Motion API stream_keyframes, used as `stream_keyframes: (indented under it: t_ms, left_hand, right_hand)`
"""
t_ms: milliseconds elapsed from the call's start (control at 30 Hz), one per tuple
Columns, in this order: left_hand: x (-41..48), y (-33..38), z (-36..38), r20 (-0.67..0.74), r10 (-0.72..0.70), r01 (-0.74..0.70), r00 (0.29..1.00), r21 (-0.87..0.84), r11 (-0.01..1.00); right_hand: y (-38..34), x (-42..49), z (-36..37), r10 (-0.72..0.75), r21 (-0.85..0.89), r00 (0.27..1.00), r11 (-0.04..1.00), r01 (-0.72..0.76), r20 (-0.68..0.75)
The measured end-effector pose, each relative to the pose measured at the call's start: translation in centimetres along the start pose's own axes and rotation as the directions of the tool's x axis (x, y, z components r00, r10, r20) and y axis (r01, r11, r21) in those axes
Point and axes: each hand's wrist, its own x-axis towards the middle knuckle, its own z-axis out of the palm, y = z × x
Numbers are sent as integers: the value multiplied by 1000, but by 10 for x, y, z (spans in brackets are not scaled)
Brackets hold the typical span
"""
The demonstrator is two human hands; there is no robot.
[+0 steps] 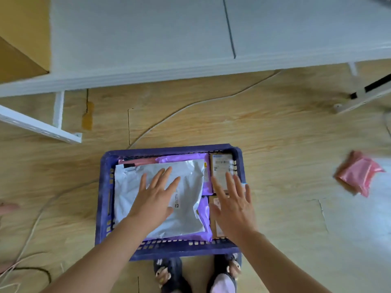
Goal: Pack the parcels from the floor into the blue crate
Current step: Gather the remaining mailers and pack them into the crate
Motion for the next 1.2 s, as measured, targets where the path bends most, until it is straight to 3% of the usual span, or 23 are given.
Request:
stream_keyframes:
  t_ms: [133,333,400,467,700,833,1200]
  left_hand:
    - [-6,52,-81,-23,109,-110,994,-29,994]
    - [-3,140,-146,-185,213,-230,959,-80,970]
    - [8,177,-160,-251,248,-253,936,14,967]
    - [17,215,-171,-262,246,-254,933,5,967]
    - [60,384,-204,-139,288,-299,948,-72,951]
    - [84,459,-213,-143,283,-299,948,-103,949]
    - [162,580,-245,-5,332,-330,943,-124,936]
  right_hand:
    - [40,-32,-65,28,66,998,997,-32,58]
    - [112,-76,-122,171,252,984,955,-155,-45]
    - [152,-89,-132,231,357,973,911,-207,-26]
    - [195,-96,-138,264,417,964,872,-258,43]
    - [380,-137,-170,404,441,907,797,-414,121]
    - [459,-160,-183,483,443,868,757,-480,114]
    - [583,-157,-178,600,471,780,644,-603,178]
